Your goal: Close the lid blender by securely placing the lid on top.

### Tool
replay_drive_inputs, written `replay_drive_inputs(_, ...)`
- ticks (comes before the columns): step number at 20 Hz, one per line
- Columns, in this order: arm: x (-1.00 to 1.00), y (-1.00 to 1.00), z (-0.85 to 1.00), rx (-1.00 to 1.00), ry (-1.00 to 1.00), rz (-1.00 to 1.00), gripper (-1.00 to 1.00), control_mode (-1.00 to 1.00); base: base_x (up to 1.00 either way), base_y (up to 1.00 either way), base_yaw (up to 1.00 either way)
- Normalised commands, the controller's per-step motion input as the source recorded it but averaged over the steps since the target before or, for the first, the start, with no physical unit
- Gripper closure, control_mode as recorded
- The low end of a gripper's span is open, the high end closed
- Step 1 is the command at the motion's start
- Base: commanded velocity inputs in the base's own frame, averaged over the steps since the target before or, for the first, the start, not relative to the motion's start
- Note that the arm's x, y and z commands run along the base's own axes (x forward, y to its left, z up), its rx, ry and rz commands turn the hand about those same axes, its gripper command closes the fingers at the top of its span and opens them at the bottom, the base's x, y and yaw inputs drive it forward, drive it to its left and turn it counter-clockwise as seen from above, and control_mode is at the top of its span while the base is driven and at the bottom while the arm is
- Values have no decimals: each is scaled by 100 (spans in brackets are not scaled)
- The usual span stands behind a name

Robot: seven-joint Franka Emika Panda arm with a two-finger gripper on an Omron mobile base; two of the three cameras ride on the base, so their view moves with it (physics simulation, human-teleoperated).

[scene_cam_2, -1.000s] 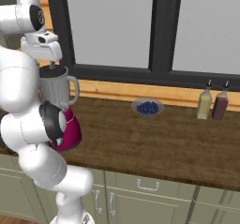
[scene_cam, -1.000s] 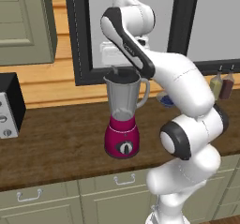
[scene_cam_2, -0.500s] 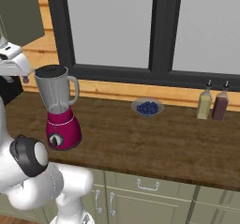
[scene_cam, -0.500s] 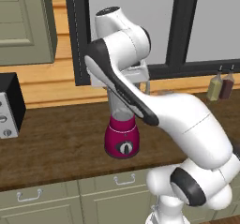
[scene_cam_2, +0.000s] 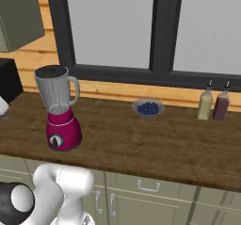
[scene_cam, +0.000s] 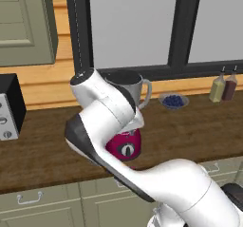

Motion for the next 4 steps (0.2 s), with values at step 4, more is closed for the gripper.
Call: replay_drive_inputs(4, -10, -1, -13, 1, 0, 1, -100, -100, 0, 0, 0)
